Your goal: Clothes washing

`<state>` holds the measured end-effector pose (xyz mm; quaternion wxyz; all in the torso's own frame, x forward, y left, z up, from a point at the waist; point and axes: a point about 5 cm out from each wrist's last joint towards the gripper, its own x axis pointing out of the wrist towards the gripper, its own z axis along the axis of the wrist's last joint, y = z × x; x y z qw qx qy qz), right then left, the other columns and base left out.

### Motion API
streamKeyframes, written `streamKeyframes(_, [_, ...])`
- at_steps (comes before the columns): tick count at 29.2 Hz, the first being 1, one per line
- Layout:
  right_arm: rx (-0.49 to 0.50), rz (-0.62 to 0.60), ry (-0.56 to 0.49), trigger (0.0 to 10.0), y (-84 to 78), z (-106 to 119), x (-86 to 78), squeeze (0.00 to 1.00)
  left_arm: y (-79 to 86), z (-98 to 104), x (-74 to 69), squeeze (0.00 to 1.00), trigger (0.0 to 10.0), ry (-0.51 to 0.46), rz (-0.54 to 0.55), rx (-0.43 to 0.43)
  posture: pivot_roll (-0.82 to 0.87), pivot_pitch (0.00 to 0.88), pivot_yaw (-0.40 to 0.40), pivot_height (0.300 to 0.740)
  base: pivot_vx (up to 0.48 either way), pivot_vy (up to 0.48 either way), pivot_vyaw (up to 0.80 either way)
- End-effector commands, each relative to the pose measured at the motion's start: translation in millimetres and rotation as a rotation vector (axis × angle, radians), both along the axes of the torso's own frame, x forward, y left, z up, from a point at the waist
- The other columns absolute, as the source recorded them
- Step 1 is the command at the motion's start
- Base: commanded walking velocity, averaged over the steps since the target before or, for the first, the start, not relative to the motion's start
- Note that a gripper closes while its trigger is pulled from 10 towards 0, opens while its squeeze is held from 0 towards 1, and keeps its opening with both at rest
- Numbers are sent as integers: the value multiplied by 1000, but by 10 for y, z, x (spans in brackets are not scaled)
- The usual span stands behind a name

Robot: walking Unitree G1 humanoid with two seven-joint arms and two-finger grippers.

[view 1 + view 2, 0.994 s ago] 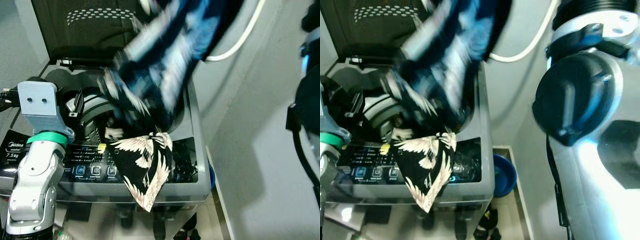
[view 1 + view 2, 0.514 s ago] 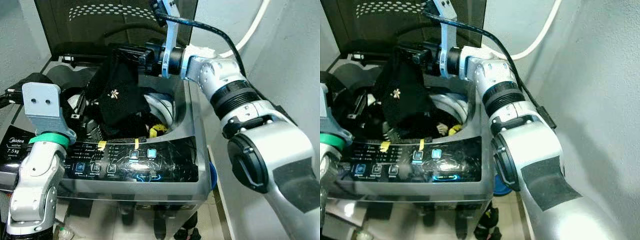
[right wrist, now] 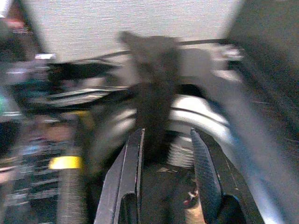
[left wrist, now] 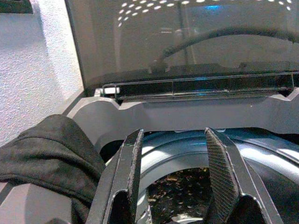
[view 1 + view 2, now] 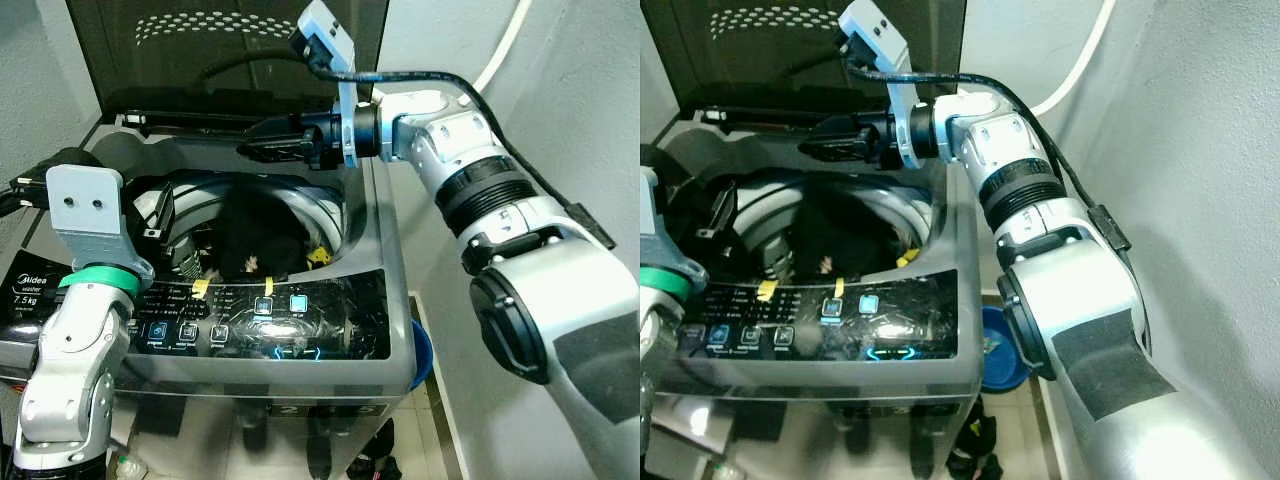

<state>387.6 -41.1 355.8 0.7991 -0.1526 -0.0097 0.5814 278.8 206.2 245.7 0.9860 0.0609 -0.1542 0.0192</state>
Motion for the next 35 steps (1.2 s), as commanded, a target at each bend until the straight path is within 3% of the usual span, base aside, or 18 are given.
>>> streamKeyframes(1, [68,-70,-40,10000,-140,167,30,0,-19,7,0,0,10000,8,-7,10,182,52,13,740,0,0,0])
streamKeyframes(7, [90,-91,-40,10000,-318,212,43,0,-10,10,27,0,10000,18,-24,20,176,58,53,740,0,0,0])
streamKeyframes(10, [121,-168,-60,10000,-449,232,82,0,-16,31,59,0,10000,15,-32,23,174,56,62,740,0,0,0])
streamKeyframes(11, [283,-333,-64,10000,-586,302,154,0,-28,56,87,0,10000,8,-39,18,169,52,66,740,0,0,0])
streamKeyframes(13, [332,-380,-61,10000,-623,317,173,0,-31,62,93,0,10000,6,-40,16,169,52,66,740,0,0,0])
streamKeyframes(15, [557,-583,-77,10000,-823,335,248,0,-166,110,100,0,10000,-19,-156,-15,167,49,67,740,0,0,0])
streamKeyframes(16, [656,-605,-36,10000,-861,181,273,0,-541,161,-58,0,10000,-40,-501,34,166,39,64,740,0,0,0])
streamKeyframes(17, [656,-605,-36,10000,-861,181,273,0,-541,161,-58,0,10000,-40,-501,34,166,39,64,740,0,0,0])
streamKeyframes(19, [707,-596,10,10000,-846,32,281,0,-762,162,-214,0,10000,-23,-734,21,164,37,63,740,0,0,0])
streamKeyframes(24, [722,-576,27,10000,-802,-74,268,0,-821,142,-259,0,10000,2,-792,15,160,35,59,740,0,0,0])
streamKeyframes(29, [790,-615,35,10000,-768,-247,231,0,-721,91,-146,0,10000,8,-641,52,157,32,42,740,0,0,0])
streamKeyframes(30, [809,-651,61,10000,-779,-321,231,0,-642,87,-68,0,10000,4,-533,79,160,33,34,740,0,0,0])
streamKeyframes(31, [819,-730,40,10000,-800,-489,198,0,-429,93,94,0,10000,-6,-286,117,160,33,34,740,0,0,0])
streamKeyframes(32, [815,-759,11,10000,-809,-547,177,0,-321,98,157,0,10000,-13,-169,128,160,33,34,740,0,0,0])
streamKeyframes(33, [815,-759,11,10000,-809,-547,177,0,-321,98,157,0,10000,-13,-169,128,160,33,34,740,0,0,0])
streamKeyframes(35, [788,-906,-49,10000,-865,-837,71,0,74,92,238,0,10000,26,112,7,144,30,38,740,0,0,0])
